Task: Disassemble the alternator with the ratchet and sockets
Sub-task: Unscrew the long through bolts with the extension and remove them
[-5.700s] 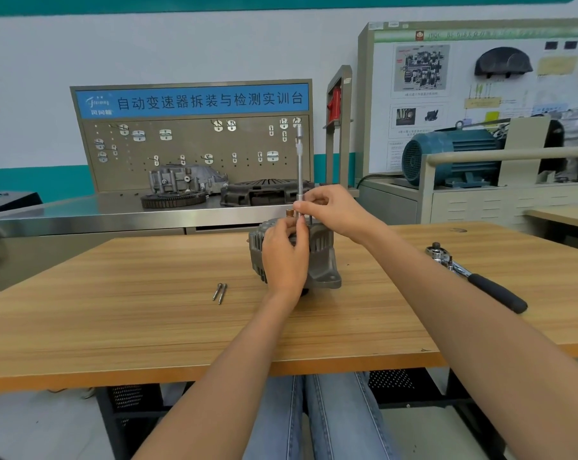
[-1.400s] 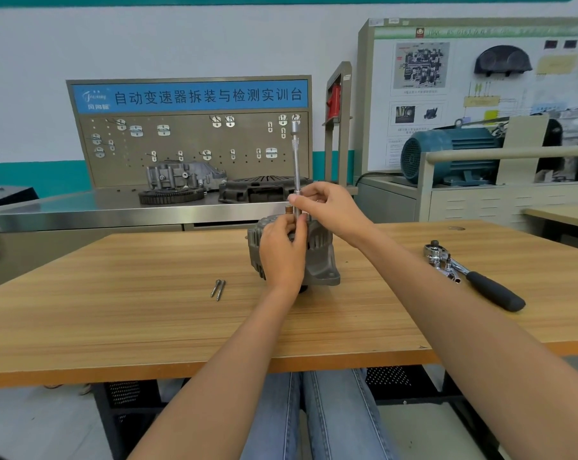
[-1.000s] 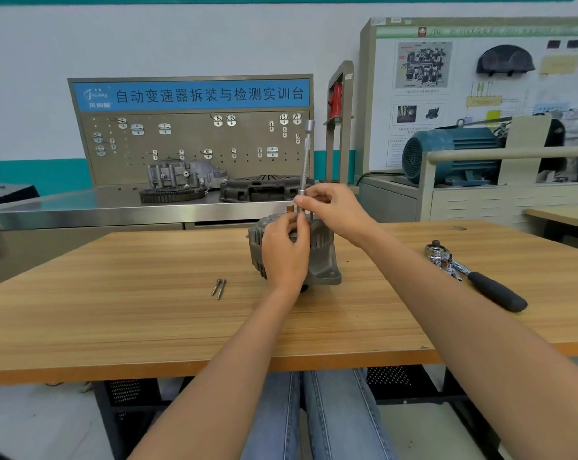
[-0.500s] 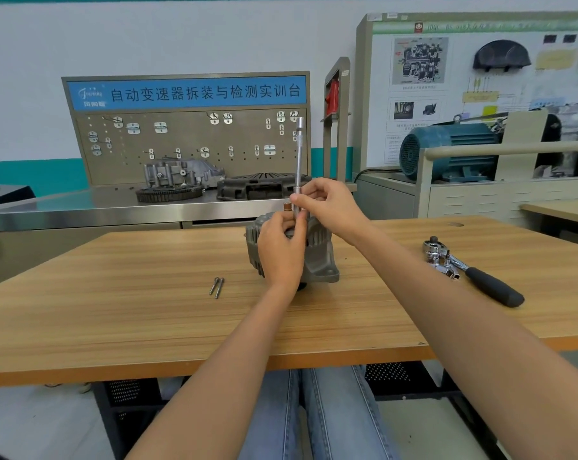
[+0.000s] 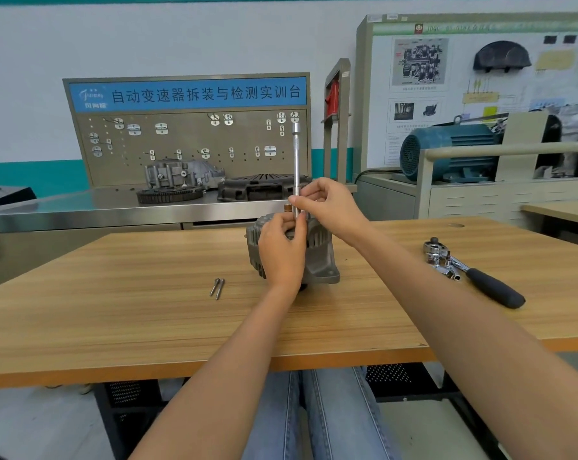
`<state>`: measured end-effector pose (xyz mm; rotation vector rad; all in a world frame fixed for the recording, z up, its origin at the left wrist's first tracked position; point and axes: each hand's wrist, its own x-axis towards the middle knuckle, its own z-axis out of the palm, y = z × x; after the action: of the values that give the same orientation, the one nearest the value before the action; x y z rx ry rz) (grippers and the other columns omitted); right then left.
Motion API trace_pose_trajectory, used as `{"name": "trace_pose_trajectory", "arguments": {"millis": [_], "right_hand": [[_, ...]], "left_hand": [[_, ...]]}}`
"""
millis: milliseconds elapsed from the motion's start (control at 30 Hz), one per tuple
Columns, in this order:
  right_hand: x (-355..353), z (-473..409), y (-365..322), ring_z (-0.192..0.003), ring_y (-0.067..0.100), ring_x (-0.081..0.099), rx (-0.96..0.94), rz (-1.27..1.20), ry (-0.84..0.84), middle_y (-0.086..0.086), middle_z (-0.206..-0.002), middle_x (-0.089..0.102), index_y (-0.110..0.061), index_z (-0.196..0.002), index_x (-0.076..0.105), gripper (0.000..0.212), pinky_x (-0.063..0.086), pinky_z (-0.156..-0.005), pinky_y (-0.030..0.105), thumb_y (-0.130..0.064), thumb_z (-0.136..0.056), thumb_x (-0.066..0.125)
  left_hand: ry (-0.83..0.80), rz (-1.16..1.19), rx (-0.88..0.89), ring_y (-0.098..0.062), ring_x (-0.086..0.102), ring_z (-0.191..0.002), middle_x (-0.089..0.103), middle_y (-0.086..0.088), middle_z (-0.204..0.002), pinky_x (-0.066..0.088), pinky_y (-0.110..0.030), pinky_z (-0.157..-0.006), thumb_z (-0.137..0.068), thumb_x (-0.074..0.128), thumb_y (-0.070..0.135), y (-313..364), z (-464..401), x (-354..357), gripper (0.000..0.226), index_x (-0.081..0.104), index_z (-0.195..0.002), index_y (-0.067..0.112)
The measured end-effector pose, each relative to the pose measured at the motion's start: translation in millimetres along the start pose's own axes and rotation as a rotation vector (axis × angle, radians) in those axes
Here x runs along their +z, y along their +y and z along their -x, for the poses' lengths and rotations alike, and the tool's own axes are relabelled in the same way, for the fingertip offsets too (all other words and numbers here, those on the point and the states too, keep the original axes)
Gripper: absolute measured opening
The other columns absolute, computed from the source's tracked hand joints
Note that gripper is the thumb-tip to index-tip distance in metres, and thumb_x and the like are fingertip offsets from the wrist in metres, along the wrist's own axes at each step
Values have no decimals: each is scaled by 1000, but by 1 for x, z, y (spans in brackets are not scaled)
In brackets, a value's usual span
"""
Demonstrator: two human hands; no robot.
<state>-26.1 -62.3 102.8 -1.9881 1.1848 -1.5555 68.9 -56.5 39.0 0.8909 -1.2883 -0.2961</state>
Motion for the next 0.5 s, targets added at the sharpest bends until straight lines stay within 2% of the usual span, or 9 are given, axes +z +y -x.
{"name": "trace_pose_trajectory", "arguments": {"millis": [100,267,400,500], "right_hand": [[0,0,0,-75,3,59,-7,9,10,-6,-81,62,-20,-87,60,10,49,-66,15,-25,-85,69],[-2,-1,-1,-86,4,57,12,42,-36,-8,-88,60,-15,-101,62,15,46,-72,15,-24,-89,63],[-3,-1,-1,-86,0,55,17,52,-57,-12,-89,58,-16,-106,60,16,42,-67,12,-23,-91,60],[-2,-1,-2,-83,-1,54,17,53,-44,-13,-88,57,-19,-101,58,12,42,-64,10,-24,-91,60]], "left_hand": [[-4,-2,3,-16,63,-91,68,-1,-92,53,-39,-83,-93,61,28,0,0,0,8,60,-90,21],[-17,-28,49,-17,60,-94,64,4,-91,51,-40,-84,-98,50,25,-2,2,-2,19,66,-97,15],[-23,-50,78,-18,60,-93,62,6,-88,50,-36,-82,-99,50,22,-1,2,-3,21,68,-99,11],[-53,-37,80,-19,61,-94,67,0,-92,51,-37,-83,-98,51,22,-2,1,-6,21,68,-101,9]]}}
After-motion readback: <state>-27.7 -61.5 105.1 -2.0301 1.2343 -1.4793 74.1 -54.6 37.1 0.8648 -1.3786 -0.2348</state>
